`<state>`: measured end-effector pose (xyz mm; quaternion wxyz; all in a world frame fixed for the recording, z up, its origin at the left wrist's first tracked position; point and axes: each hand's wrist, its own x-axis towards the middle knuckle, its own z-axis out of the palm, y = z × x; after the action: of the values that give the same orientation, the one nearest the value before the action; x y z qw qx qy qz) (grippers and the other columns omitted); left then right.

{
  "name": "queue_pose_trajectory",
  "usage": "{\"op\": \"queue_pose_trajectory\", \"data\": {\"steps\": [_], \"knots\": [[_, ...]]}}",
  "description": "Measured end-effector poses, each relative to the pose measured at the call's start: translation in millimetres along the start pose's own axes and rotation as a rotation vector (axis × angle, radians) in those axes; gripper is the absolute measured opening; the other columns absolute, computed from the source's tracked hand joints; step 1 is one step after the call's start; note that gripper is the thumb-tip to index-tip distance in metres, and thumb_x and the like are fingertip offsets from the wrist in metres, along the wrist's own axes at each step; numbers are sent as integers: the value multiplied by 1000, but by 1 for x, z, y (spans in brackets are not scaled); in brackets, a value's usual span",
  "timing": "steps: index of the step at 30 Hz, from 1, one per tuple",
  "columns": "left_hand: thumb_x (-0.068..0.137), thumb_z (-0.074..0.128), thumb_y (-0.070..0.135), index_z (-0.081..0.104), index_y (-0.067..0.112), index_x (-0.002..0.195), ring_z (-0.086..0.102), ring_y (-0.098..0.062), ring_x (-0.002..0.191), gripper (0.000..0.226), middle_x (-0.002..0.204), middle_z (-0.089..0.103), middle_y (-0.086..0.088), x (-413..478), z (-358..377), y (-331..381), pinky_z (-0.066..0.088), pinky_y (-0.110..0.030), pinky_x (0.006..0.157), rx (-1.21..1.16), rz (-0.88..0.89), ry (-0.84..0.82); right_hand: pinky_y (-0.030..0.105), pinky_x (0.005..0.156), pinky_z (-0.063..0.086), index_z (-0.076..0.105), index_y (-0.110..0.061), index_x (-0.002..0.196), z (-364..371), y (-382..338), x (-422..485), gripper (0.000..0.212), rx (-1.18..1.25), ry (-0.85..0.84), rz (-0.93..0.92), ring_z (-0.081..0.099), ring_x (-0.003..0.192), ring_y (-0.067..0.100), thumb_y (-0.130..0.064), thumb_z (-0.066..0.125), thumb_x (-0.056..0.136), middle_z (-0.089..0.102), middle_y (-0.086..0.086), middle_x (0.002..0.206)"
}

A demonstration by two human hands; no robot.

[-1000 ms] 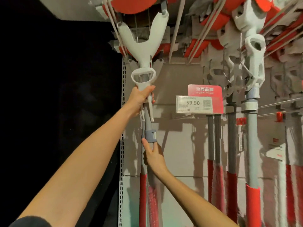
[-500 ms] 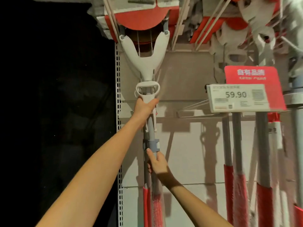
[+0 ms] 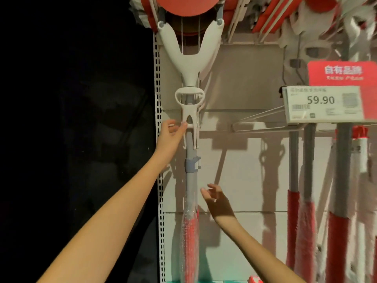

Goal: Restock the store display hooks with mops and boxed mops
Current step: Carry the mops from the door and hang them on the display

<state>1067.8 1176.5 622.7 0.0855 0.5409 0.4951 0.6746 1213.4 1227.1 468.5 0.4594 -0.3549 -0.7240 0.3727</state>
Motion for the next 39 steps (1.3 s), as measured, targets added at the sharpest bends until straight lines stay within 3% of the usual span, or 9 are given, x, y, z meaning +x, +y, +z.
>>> {"op": "queue_pose_trajectory", "data": {"steps": [4,8,11,15,20,26,31,35,39], "knots": [[93,55,36,43,18,131,55,-16,114,43,124,55,-5,-59,-42,-21,45,-35,100,91,-100,-38,-1,69,34,55,-5,122,-55,-2,-31,31,-76,180,-77,57,100,19,-22,54,96,56,-2,99],[93,56,28,45,20,128,58,-10,106,37,120,59,-6,-131,-65,-6,46,-21,88,78,-113,-86,24,84,41,53,-13,127,-83,-22,-87,37,-22,120,-101,58,103,18,-34,51,96,62,0,106],[92,58,28,47,24,124,60,-11,106,34,115,62,-3,-191,-81,14,48,-24,90,103,-126,-85,35,95,47,52,-12,128,-87,-40,-139,42,-11,67,-125,58,107,17,-38,51,95,61,1,113],[93,56,30,47,26,124,60,-9,106,32,114,63,0,-278,-110,46,47,-30,98,126,-158,-73,31,96,47,52,-15,127,-77,-61,-220,37,26,-22,-134,57,106,11,-35,52,96,59,-4,113],[94,54,20,46,18,129,62,-14,103,36,109,64,0,-350,-154,87,49,-29,92,152,-234,-28,24,91,47,56,-15,122,-50,-91,-292,31,48,-114,-119,59,104,10,-31,53,95,62,-2,113],[94,55,23,46,18,129,63,-15,102,36,113,64,-3,-421,-240,139,50,-32,93,186,-258,52,27,96,46,57,-18,115,14,-145,-361,23,101,-243,-129,59,101,7,-29,56,94,62,-4,107],[96,52,25,44,19,131,63,-15,104,36,115,63,-2,-492,-346,174,50,-33,95,263,-291,128,41,98,49,58,-34,103,104,-199,-422,13,183,-338,-138,62,103,14,-39,59,91,65,-7,104],[96,52,24,46,24,126,63,-13,104,31,115,61,1,-566,-465,202,50,-28,91,314,-350,207,40,99,49,58,-27,119,198,-247,-494,36,227,-454,-136,61,106,10,-47,56,89,64,-7,110],[95,52,23,50,34,109,64,-16,98,18,110,64,-1,-640,-592,227,50,-36,94,391,-388,315,31,97,49,53,-21,127,300,-297,-578,42,291,-585,-108,59,109,10,-44,53,93,62,-4,117]]}}
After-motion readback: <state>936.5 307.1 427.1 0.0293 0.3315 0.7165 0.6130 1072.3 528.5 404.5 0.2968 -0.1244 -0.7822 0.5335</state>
